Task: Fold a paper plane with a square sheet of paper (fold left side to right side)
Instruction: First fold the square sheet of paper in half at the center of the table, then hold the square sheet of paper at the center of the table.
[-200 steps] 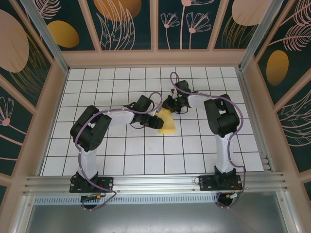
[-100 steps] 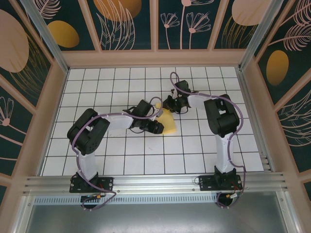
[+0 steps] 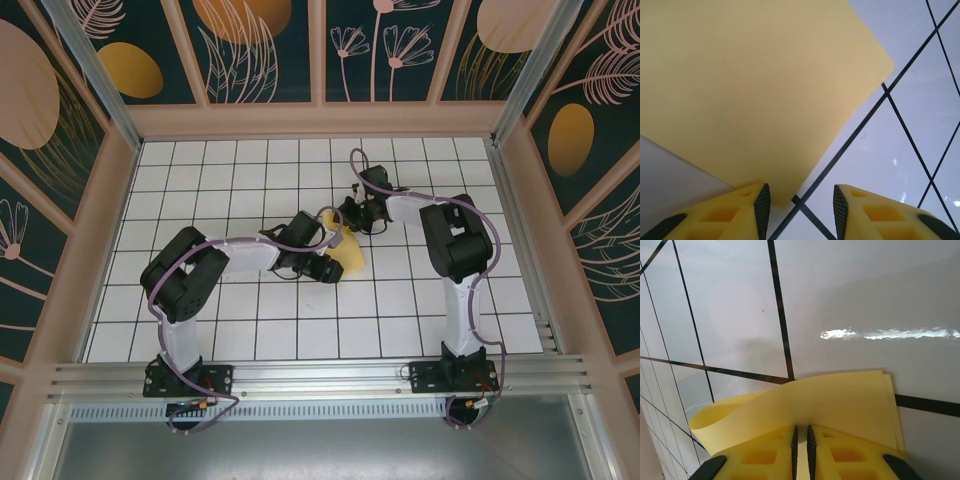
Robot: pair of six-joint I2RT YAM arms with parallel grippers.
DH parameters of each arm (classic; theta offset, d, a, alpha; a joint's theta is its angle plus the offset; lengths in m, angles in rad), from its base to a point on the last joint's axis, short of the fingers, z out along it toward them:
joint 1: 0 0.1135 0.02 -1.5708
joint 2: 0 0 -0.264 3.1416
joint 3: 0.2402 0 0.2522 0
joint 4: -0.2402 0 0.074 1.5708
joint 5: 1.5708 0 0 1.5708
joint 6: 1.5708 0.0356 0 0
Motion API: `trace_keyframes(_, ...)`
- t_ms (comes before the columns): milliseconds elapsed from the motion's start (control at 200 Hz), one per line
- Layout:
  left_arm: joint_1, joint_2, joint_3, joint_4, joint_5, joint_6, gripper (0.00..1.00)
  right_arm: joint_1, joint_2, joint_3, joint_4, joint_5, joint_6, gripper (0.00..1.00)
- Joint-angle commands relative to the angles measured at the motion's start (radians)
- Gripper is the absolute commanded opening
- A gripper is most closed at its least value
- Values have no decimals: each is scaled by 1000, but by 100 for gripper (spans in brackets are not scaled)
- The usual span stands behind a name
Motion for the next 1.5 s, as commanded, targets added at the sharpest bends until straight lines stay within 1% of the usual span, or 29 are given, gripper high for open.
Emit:
trace_keyframes(0, -32, -19, -22, -69, 24, -17, 42, 18, 52, -39, -86, 80, -10, 19)
trace_keyframes(210, -43, -34, -34, -62, 27, -20, 41, 21, 53, -39, -86, 77, -10, 19)
trace_keyframes(380, -39, -113, -19, -78, 15, -16, 44, 25, 46, -42, -86, 74, -10, 19)
trace_keyframes(465, -17, -148, -8, -75, 10, -34, 45, 26, 41, -42, -86, 74, -9, 19)
trace_keyframes(505, 7, -152, -3, -73, 10, -54, 44, 26, 38, -43, -85, 74, -8, 19)
trace_keyframes(596, 65, -130, -1, -36, 34, -104, 43, 26, 34, -43, -83, 73, -5, 19)
trace_keyframes(651, 80, -101, 15, -26, 37, -111, 42, 27, 33, -43, -83, 70, -5, 19)
trace_keyframes(821, 81, -11, 73, 7, 73, -108, 42, 28, 32, -43, -83, 68, -5, 19)
trace_keyframes(971, 81, 14, 88, 38, 91, -116, 42, 29, 31, -43, -83, 65, -4, 19)
trace_keyframes(1271, 80, 88, 81, 3, 45, -102, 41, 30, 11, -20, -86, 53, -15, 21)
trace_keyframes(1491, 77, 85, 38, -20, 6, -91, 40, 27, -30, 56, -121, 44, -29, 23)
